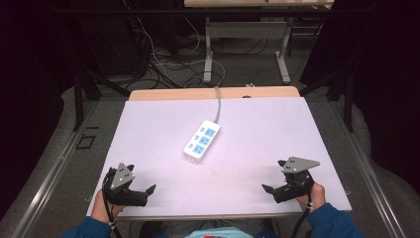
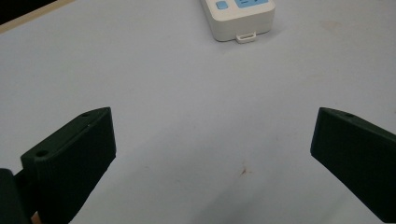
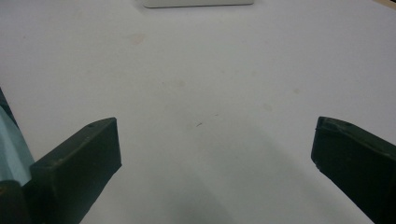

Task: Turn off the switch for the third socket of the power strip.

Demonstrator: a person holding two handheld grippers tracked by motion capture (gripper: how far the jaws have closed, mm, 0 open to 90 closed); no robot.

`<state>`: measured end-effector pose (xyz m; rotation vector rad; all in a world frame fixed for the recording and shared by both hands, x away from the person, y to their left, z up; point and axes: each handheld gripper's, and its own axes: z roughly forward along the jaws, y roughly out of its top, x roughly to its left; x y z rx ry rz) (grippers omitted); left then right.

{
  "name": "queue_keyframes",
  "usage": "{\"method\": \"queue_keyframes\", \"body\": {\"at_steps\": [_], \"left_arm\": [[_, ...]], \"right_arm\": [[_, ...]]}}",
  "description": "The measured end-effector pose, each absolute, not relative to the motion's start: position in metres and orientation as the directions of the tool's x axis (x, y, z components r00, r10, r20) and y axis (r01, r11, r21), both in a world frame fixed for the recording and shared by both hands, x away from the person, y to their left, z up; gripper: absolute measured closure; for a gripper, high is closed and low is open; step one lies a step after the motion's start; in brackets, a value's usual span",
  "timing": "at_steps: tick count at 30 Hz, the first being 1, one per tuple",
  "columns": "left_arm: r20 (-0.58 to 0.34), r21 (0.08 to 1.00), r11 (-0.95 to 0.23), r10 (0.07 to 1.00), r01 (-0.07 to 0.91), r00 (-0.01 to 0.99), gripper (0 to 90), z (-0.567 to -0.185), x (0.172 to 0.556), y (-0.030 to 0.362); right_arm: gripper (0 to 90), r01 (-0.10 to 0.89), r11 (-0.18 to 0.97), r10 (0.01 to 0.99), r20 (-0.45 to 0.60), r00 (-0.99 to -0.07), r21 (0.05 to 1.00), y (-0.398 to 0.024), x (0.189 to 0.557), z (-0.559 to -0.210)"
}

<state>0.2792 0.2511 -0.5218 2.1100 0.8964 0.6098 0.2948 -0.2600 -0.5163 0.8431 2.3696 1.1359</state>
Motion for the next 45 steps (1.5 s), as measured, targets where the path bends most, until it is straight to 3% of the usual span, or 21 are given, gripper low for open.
{"method": "queue_keyframes", "body": {"at_steps": [45], "left_arm": [[0.086,0.785,-0.430,0.789,0.446,0.609,0.1,-0.502,0.307,0.241]], "right_arm": [[1.3,0.372,0.506,0.660,-0.071,-0.748,0.778,-0.259,0.297,-0.518]]}}
